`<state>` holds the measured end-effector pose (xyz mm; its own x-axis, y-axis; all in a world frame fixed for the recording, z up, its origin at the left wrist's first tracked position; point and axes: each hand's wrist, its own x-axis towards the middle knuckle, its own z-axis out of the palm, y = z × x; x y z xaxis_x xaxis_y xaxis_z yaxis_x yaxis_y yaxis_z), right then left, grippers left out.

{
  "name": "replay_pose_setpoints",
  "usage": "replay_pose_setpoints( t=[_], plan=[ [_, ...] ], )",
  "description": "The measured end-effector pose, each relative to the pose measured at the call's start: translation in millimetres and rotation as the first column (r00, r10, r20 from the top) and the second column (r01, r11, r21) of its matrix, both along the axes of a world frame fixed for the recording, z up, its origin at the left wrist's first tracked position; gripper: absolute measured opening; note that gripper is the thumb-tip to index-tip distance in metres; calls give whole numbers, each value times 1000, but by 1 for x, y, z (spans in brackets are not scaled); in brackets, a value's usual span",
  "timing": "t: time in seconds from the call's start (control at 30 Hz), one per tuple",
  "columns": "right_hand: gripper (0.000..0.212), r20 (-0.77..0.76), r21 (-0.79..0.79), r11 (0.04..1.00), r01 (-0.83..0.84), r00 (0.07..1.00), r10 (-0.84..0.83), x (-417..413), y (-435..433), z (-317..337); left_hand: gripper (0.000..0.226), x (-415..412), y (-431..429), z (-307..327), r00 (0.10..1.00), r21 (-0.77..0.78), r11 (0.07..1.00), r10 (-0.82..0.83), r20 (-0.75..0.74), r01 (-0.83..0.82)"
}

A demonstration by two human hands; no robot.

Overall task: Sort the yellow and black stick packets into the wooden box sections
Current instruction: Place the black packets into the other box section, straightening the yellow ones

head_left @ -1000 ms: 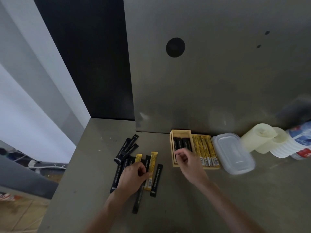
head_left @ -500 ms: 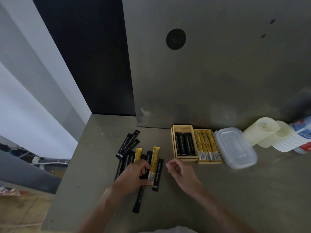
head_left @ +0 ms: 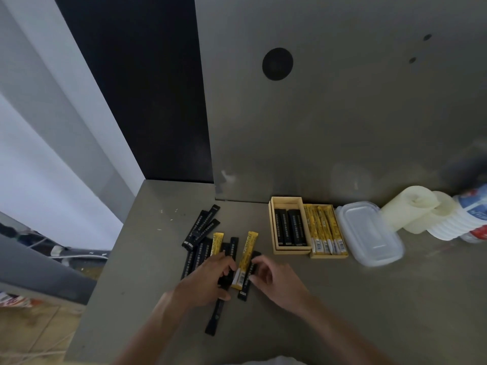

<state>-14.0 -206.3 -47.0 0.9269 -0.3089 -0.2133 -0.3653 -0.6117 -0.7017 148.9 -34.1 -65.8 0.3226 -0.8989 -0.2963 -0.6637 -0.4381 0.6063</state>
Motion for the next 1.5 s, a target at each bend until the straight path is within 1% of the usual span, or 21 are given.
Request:
replay_pose_setpoints(
  t=[0.1,0.17,0.3,0.4,0.47,0.63,0.77,0.87,0.97,1.1,1.2,1.27,1.33,1.43,1.5],
  plan=[
    [32,-28,-160,984,-74,997,70,5,4,0,53,0,-2,-1,1000,-16,1000,19,-3,-20],
    [31,-22,-224,970,-91,996,88,7,4,-2,44,0,-3,-1,998,-30,998,55,-27,-56],
    [27,-12,-338,928,-158,986,163,8,-2,-6,26,2,-5,-3,976,-60,978,196,-99,-202],
    [20,-19,-370,908,-197,979,204,8,-8,-6,23,4,-7,-6,958,-102,955,271,-92,-280],
    [20,-32,-377,903,-206,977,209,7,-11,-5,18,3,-9,-7,949,-146,938,305,-78,-314],
    [30,-85,-357,912,-201,980,183,7,-15,-5,3,-2,-14,-9,940,-217,916,339,-34,-338],
    [31,-117,-396,881,-260,965,233,7,-16,-4,25,-5,-15,-16,945,-245,918,326,24,-311],
    [31,-94,-432,862,-264,964,249,8,-18,-3,27,-5,-17,-16,939,-230,915,345,12,-333],
    [27,0,-448,876,-180,979,202,4,-19,-6,25,-4,-17,-15,933,-216,911,359,-2,-351],
    [24,78,-386,922,26,997,5,-6,-20,-12,19,-4,-17,-14,925,-206,902,378,-42,-379],
    [26,115,-310,943,122,989,-90,-13,-21,-13,19,-4,-17,-13,917,-198,896,394,-59,-398],
    [27,124,-164,969,184,979,-165,-17,-22,-13,18,-5,-17,-12,917,-192,897,394,-58,-398],
    [26,109,6,974,228,968,-227,-20,-21,-14,18,-5,-17,-12,914,-191,894,401,-65,-406],
    [17,127,209,933,292,938,-322,-19,-17,-13,19,-6,-17,-12,913,-193,892,404,-61,-408],
    [8,118,301,892,338,915,-386,-17,-15,-13,19,-7,-18,-11,913,-196,892,405,-56,-408]
  ],
)
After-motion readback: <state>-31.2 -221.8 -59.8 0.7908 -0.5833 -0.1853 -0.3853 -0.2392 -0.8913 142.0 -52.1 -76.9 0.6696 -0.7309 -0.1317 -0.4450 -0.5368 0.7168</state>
